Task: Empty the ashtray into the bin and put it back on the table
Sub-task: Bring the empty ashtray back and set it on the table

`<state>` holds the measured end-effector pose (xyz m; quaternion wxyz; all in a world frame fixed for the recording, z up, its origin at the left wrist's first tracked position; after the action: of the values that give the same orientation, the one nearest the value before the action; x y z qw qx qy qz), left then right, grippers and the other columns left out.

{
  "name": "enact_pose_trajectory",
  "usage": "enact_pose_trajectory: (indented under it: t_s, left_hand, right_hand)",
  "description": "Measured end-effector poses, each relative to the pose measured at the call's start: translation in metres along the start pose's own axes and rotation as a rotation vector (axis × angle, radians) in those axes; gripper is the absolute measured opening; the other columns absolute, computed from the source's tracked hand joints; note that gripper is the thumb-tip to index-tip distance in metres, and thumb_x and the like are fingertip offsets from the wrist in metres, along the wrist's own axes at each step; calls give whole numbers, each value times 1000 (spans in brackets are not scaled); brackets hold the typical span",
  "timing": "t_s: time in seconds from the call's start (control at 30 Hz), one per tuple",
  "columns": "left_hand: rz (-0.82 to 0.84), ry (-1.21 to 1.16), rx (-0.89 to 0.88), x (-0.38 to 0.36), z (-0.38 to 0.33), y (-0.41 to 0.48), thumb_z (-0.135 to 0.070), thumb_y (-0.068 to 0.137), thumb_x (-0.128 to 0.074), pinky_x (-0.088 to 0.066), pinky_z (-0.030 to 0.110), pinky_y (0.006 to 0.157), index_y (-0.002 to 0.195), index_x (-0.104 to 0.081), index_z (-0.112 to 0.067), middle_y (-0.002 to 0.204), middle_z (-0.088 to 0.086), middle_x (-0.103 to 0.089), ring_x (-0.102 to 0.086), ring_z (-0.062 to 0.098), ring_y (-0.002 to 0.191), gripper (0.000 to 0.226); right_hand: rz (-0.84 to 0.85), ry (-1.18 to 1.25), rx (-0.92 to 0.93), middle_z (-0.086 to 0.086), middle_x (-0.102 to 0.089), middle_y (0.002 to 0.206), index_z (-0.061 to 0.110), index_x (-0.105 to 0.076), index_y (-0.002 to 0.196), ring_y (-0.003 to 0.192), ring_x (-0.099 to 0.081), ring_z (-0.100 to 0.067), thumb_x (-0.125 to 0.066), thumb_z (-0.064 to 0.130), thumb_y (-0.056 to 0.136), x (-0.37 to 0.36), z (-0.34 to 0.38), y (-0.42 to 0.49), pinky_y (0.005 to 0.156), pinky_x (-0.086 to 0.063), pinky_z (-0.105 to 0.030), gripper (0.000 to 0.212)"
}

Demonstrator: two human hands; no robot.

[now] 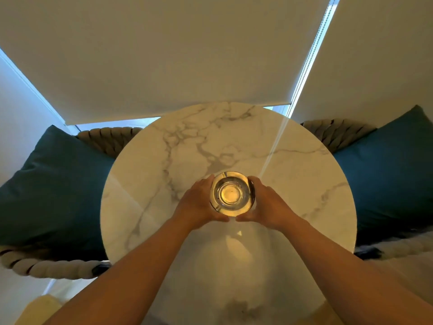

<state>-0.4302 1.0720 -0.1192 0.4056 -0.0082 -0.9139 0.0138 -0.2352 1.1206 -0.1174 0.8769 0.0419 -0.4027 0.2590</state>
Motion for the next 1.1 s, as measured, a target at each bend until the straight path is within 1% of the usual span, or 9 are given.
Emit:
enact_pose_trajectory:
  t_s: [0.1,0.27,0.4,0.6,0.7,0.8,0.93,1.03,1.1]
  left_hand:
    - [21,43,15,-29,19,26,-54,41,-89,-47,43,89,126,-50,-23,118,-1,-60,-54,22,108,99]
    - [3,186,38,-60,44,39,-56,47,-89,-41,42,94,131,-48,-15,117,8,-55,-47,29,112,102]
    - [-14,223,97,-64,53,49,-57,46,-87,-42,39,92,133,-44,-19,119,6,-48,-42,26,112,104]
    - [-22,228,144,-65,61,62,-63,40,-83,-40,34,89,132,-42,-23,118,1,-45,-40,22,108,109]
    - [-33,237,173,-66,64,61,-68,37,-80,-39,33,90,133,-40,-24,117,0,-43,-39,21,107,114]
    - [-54,250,191,-67,67,58,-70,36,-77,-38,33,89,131,-41,-23,116,0,-43,-39,22,107,112]
    - [-89,245,233,-63,71,54,-70,37,-77,-38,32,89,131,-43,-24,116,-1,-44,-40,22,108,110]
    - [-136,223,255,-59,74,53,-67,37,-79,-38,32,88,129,-44,-24,115,-1,-45,-42,22,108,107]
    - [-140,231,248,-58,75,54,-67,39,-81,-36,32,88,130,-41,-22,117,0,-44,-41,23,109,109]
  right_hand:
    - [15,-60,-27,2,-61,118,25,-45,127,105,-57,-22,-88,53,43,-18,-32,28,85,-50,-42,98]
    - [60,-141,-65,-5,-48,119,21,-43,132,113,-44,-25,-91,49,44,-40,-63,50,95,-45,-42,104]
    - [72,-170,-62,-6,-42,116,21,-42,129,112,-39,-25,-89,50,45,-42,-68,63,94,-44,-41,101]
    - [97,-194,-61,-6,-40,117,23,-35,134,110,-41,-26,-86,53,49,-38,-72,81,93,-45,-42,103]
    - [97,-210,-52,-4,-41,111,20,-41,126,106,-42,-26,-85,52,52,-38,-74,88,90,-45,-41,92]
    - [97,-201,-63,-2,-40,105,19,-47,113,101,-44,-26,-85,48,55,-40,-78,91,86,-46,-40,76]
    - [84,-174,-68,-5,-45,102,18,-49,99,98,-46,-28,-84,44,57,-38,-80,95,84,-47,-40,61]
    - [84,-160,-66,-5,-47,100,20,-48,96,97,-47,-29,-82,44,60,-38,-81,97,83,-46,-40,55]
    - [96,-140,-55,-6,-49,101,22,-48,99,99,-47,-29,-81,49,58,-38,-81,97,82,-45,-39,59]
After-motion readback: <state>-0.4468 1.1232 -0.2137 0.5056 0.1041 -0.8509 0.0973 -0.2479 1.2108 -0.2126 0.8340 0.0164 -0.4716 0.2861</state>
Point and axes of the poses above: each hand's wrist, its own y-axis towards the middle knuckle, its own x-axis out of the back of the hand, z = x × y, the point moved 2 cm from there along y, towards the middle knuckle
